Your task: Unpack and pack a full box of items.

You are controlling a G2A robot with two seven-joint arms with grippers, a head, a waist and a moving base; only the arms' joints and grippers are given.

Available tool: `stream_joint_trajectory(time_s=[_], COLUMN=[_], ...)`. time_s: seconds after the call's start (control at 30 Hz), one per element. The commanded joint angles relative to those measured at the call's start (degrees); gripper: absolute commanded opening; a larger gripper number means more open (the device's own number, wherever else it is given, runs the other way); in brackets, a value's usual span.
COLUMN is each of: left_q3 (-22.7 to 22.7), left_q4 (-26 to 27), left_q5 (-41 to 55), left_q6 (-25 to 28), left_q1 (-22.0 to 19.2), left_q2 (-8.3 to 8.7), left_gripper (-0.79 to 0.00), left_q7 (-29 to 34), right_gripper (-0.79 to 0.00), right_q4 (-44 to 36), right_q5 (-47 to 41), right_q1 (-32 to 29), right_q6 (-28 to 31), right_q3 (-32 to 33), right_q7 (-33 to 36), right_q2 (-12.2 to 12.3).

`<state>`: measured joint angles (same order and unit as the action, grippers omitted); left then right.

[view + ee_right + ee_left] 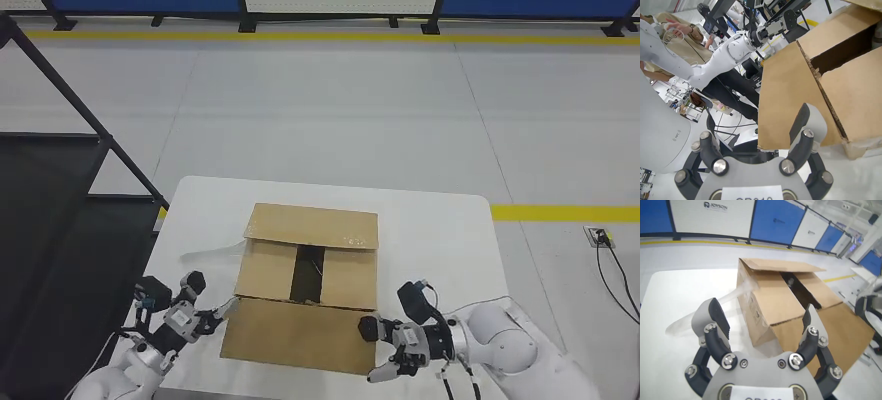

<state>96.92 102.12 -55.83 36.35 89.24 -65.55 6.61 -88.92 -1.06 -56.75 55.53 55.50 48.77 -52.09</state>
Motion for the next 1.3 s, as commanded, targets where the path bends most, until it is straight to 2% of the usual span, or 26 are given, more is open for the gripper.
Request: stream_joint_trajectory(time_s=[0.0,0.1,0.3,0.4,0.73,0.8,0.87,1.0,1.27], left_q3=[0.46,0.00,-2.04,-2.76,-2.84,-2.84,-2.84,-2.84,-2.84], left_q4=[-0.46,-1.52,-3.10,-3.74,-3.88,-3.88,-3.88,-3.88,-3.88], left_q5=[-2.86,-6.94,-12.81,-13.63,-13.60,-13.60,-13.60,-13.60,-13.60], left_q6=[2.81,3.61,1.63,1.06,1.06,1.06,1.06,1.06,1.06], left_q1=[0.29,0.22,-0.71,-1.21,-1.31,-1.31,-1.31,-1.31,-1.31], left_q2=[0.39,0.67,0.83,0.87,0.90,0.90,0.90,0.90,0.90], left_gripper=[0.000,0.000,0.000,0.000,0.000,0.000,0.000,0.000,0.000], left_q7=[2.13,3.38,3.38,2.91,2.88,2.88,2.88,2.88,2.88], right_gripper=[0.000,0.000,0.000,0.000,0.000,0.000,0.000,0.000,0.000], right_q4=[0.87,2.58,5.91,7.42,7.42,7.01,6.16,9.69,17.11], right_q5=[-0.59,-4.26,-20.50,-29.08,-29.08,-25.53,-27.14,-30.53,-37.07], right_q1=[0.84,2.48,7.20,9.06,9.06,8.61,8.05,9.72,14.08], right_q6=[1.12,1.75,0.83,-2.00,-2.00,-6.04,-10.78,-19.57,-26.01], right_q3=[-1.83,-4.45,-7.94,-8.38,-8.38,-7.66,-8.21,-8.85,-10.05], right_q7=[-1.12,-1.76,-0.84,-1.10,-1.10,-4.49,-6.86,-8.74,-8.90], right_q2=[0.96,1.72,1.48,0.91,0.91,0.80,0.35,-0.73,-3.47])
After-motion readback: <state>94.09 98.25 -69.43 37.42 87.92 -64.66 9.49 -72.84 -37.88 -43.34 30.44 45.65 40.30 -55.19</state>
